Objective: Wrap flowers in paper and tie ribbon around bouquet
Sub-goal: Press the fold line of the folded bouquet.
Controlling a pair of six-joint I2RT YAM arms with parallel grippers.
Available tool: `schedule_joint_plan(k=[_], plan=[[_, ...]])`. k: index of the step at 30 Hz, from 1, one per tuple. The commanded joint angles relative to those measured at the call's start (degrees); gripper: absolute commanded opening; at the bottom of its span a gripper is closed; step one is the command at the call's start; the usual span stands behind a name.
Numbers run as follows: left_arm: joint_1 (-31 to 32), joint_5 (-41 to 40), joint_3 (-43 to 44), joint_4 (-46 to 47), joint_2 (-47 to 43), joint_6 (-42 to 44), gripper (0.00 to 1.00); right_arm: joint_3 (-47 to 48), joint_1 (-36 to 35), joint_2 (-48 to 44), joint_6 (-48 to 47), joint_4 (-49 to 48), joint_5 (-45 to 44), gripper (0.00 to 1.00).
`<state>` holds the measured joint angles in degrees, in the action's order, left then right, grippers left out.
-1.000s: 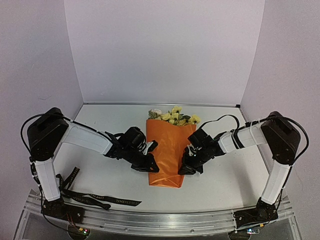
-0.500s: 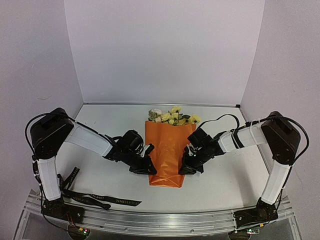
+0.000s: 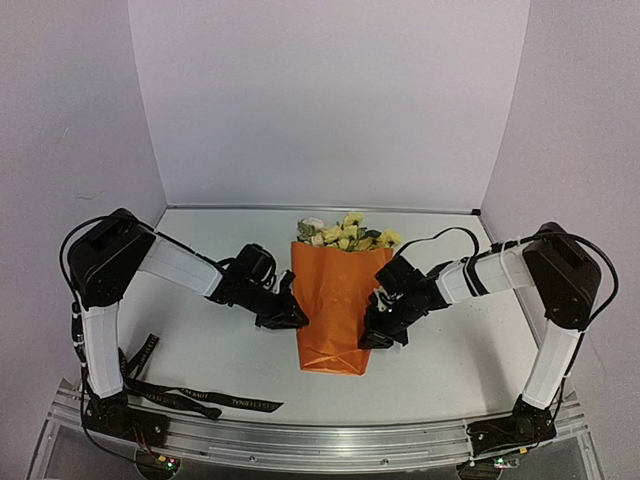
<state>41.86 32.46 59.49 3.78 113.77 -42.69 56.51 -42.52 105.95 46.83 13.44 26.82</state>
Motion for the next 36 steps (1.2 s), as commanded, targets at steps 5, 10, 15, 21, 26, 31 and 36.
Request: schedule_joint_plan(k=[5,10,15,21,26,31,36], plan=[[-3.35,2.13,6.82,2.41,2.9,-3.32,0.22,-0.63,0.21,1.48,-0.7,5.72,-3.49,0.05],[-4.2,1.33,11.46,-0.66,5.05,-3.26,0.23,-0.91,0.25,1.42,-0.92,5.72,-3.53,0.05],[-6.08,0.79,16.51,-3.2,9.47,-4.23,0.22,-1.37,0.24,1.39,-1.03,5.72,-3.54,0.05],[-9.29,0.71,19.77,-3.14,13.3,-6.41,0.22,-1.9,0.25,1.03,-1.12,5.72,-3.62,0.05],[-12.09,0.66,23.62,-3.14,15.49,-6.37,0.23,-2.67,0.25,0.44,-1.45,5.72,-3.88,0.05],[-13.39,1.56,30.23,-3.42,18.91,-6.21,0.24,-2.73,0.25,0.52,-1.48,5.72,-3.76,0.05],[-14.1,1.62,36.93,-6.2,22.73,-6.18,0.25,-2.57,0.25,0.75,-1.43,5.72,-3.62,0.05]])
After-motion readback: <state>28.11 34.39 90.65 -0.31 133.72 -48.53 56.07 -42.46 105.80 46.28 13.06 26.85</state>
